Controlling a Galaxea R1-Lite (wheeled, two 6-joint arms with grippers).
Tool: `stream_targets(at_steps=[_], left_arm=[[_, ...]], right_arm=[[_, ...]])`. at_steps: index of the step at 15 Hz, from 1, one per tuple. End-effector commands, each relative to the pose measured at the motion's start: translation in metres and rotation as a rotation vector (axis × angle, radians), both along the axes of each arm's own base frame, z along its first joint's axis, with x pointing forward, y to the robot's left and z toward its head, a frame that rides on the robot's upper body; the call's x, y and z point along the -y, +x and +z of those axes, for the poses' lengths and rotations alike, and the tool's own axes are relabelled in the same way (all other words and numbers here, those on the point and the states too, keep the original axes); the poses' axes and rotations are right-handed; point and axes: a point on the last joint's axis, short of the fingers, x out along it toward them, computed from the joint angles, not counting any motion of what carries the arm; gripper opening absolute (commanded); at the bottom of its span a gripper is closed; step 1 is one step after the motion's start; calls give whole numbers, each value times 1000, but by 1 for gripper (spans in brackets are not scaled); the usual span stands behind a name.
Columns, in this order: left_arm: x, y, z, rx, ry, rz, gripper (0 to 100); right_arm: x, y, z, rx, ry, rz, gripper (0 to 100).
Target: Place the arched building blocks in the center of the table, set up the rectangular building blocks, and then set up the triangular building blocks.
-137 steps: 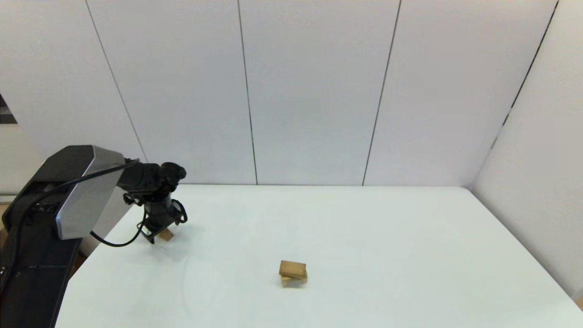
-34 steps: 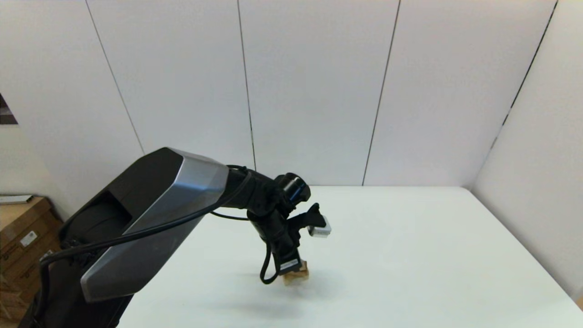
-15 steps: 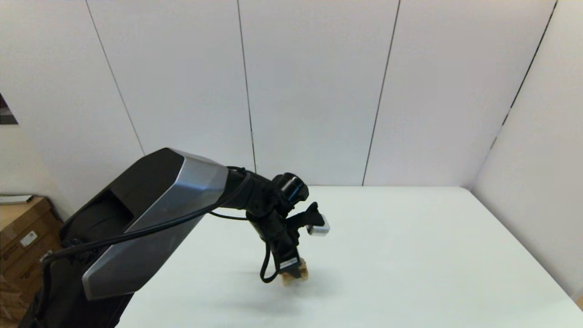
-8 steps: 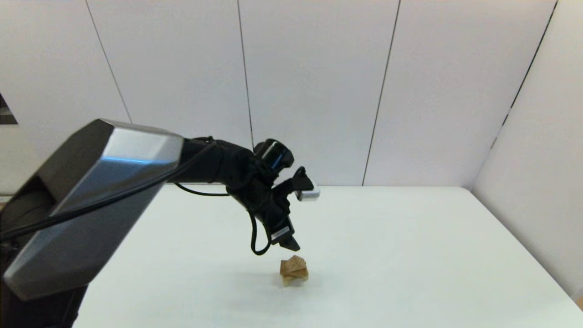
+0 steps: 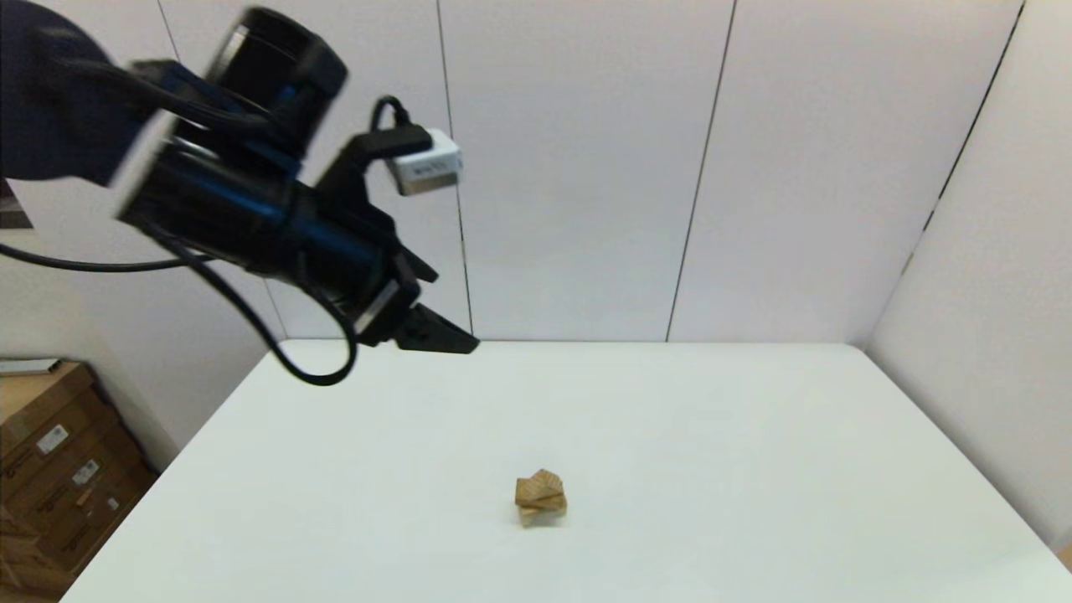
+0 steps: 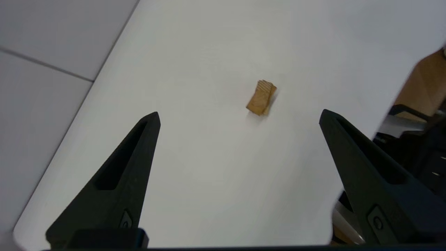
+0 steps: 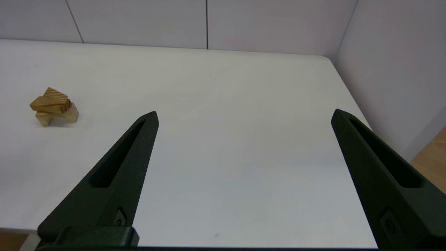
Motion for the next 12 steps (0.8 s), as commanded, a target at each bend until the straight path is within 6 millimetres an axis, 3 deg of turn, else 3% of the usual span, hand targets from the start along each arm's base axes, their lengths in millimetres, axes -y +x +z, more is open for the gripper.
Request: stream_targets(at_steps=[1,4,6,10,12], left_arm=[[-92,-156,60,135,-154,174,100],[-131,-224,58,284,-196,311,100],[-148,-254,47,365,-186,463,100],[-159,-308,26,545,-207,711,100],[-160,-334,4,598,-218,759,100]], right_arm=[[0,0,0,-2,0,1,100],[0,0,0,-2,0,1,100],[0,0,0,0,0,1,100],[0,0,0,0,0,1,100],[0,0,0,-2,0,1,100]])
